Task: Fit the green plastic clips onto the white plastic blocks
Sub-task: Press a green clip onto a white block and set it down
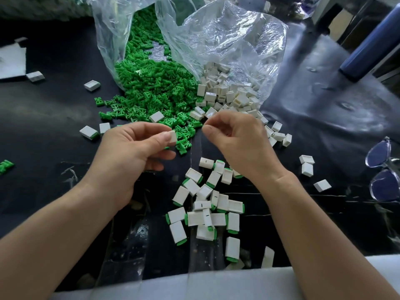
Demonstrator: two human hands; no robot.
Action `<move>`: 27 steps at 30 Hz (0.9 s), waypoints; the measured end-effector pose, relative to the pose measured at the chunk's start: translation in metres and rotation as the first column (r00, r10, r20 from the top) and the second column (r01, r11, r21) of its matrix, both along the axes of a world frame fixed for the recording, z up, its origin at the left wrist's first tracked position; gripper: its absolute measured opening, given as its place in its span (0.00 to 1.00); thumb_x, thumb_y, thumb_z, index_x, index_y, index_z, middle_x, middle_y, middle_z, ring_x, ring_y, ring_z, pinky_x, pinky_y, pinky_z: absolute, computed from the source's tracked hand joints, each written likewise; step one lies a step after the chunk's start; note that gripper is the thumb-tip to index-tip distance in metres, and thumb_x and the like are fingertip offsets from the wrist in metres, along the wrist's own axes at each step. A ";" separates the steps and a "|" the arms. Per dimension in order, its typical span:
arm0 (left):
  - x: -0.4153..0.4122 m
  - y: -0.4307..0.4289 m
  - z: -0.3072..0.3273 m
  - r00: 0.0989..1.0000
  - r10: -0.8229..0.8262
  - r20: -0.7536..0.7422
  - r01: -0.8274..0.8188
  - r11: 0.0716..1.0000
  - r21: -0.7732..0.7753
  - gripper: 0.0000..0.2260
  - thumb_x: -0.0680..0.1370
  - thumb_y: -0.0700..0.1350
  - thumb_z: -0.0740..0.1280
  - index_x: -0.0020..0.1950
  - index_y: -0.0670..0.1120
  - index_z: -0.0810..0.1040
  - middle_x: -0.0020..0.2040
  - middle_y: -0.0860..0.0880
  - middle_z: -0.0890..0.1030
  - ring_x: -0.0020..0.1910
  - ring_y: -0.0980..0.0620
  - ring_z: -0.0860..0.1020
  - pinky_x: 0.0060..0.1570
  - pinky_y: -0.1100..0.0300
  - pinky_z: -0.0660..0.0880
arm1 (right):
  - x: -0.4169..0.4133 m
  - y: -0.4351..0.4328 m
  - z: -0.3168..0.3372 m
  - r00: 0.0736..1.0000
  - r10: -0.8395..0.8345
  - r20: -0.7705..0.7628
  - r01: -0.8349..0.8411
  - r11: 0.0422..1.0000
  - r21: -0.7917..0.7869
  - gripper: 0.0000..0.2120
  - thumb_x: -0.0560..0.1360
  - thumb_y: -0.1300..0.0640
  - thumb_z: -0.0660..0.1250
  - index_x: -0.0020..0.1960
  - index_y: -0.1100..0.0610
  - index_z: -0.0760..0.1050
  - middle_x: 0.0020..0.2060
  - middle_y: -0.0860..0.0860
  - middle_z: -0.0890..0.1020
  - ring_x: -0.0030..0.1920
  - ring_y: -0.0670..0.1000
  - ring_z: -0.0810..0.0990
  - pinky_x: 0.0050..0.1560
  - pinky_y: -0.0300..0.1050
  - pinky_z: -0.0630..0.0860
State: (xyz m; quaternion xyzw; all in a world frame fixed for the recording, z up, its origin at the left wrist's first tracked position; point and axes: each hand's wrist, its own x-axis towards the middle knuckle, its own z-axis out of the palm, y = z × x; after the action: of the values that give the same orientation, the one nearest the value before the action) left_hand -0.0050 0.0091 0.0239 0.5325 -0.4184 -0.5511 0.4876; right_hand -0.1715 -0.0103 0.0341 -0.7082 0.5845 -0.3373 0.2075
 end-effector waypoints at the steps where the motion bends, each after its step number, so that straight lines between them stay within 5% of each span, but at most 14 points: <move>1: 0.001 0.000 0.001 1.000 0.007 -0.017 -0.007 1.000 0.005 0.03 0.73 0.39 0.67 0.41 0.46 0.79 0.33 0.52 0.84 0.28 0.57 0.81 0.24 0.70 0.72 | 0.000 0.000 -0.001 1.000 -0.013 -0.023 0.013 1.000 -0.008 0.04 0.73 0.58 0.68 0.46 0.56 0.81 0.35 0.41 0.76 0.37 0.41 0.75 0.44 0.32 0.71; 3: 0.001 -0.001 0.003 0.999 0.012 -0.042 -0.012 1.000 0.009 0.04 0.74 0.38 0.66 0.42 0.46 0.78 0.33 0.53 0.84 0.28 0.57 0.81 0.24 0.70 0.72 | 0.004 0.000 -0.004 0.997 -0.006 -0.080 0.005 1.000 -0.008 0.07 0.73 0.60 0.68 0.51 0.56 0.80 0.42 0.46 0.78 0.45 0.47 0.77 0.51 0.39 0.72; 7: 0.001 -0.001 0.004 0.998 0.015 -0.058 -0.014 1.000 0.015 0.05 0.75 0.38 0.65 0.44 0.47 0.78 0.34 0.53 0.84 0.29 0.57 0.81 0.24 0.69 0.73 | 0.015 0.001 -0.013 0.973 0.089 -0.215 -0.088 0.996 0.012 0.14 0.75 0.60 0.65 0.61 0.55 0.76 0.54 0.52 0.77 0.55 0.51 0.73 0.55 0.38 0.64; 13: 0.001 -0.001 0.001 0.998 -0.004 -0.058 0.005 1.000 0.012 0.06 0.75 0.37 0.65 0.43 0.47 0.79 0.35 0.52 0.84 0.29 0.56 0.81 0.24 0.69 0.73 | 0.020 -0.002 -0.020 0.921 0.205 -0.332 -0.173 0.977 0.125 0.16 0.78 0.56 0.62 0.65 0.50 0.73 0.57 0.52 0.73 0.61 0.52 0.67 0.59 0.42 0.62; 18: 0.000 -0.002 -0.001 0.998 -0.029 -0.056 0.030 0.999 0.013 0.05 0.74 0.37 0.66 0.43 0.46 0.79 0.34 0.52 0.84 0.29 0.56 0.81 0.24 0.69 0.73 | 0.020 -0.002 -0.019 0.939 0.163 -0.303 -0.146 0.986 0.081 0.10 0.74 0.58 0.67 0.56 0.55 0.77 0.50 0.51 0.75 0.56 0.51 0.71 0.51 0.39 0.64; 22: 0.000 -0.001 -0.002 0.997 -0.054 -0.063 0.055 0.999 0.000 0.08 0.63 0.42 0.69 0.41 0.45 0.79 0.34 0.51 0.84 0.30 0.55 0.82 0.25 0.68 0.74 | 0.020 -0.001 -0.017 0.956 0.142 -0.256 -0.138 0.990 0.034 0.08 0.72 0.60 0.69 0.51 0.57 0.77 0.45 0.49 0.75 0.49 0.52 0.75 0.50 0.43 0.69; 27: 0.000 -0.001 -0.002 0.996 -0.066 -0.064 0.066 0.998 -0.007 0.09 0.61 0.43 0.69 0.39 0.45 0.79 0.35 0.50 0.84 0.32 0.54 0.83 0.26 0.67 0.76 | 0.015 -0.001 -0.010 0.992 0.069 0.101 -0.079 0.993 0.093 0.09 0.74 0.63 0.66 0.53 0.56 0.77 0.37 0.43 0.75 0.39 0.43 0.75 0.46 0.35 0.72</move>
State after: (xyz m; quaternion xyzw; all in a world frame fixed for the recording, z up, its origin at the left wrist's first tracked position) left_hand -0.0050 0.0083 0.0216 0.4992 -0.4213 -0.5826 0.4836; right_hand -0.1570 -0.0115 0.0240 -0.7013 0.5626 -0.3349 0.2821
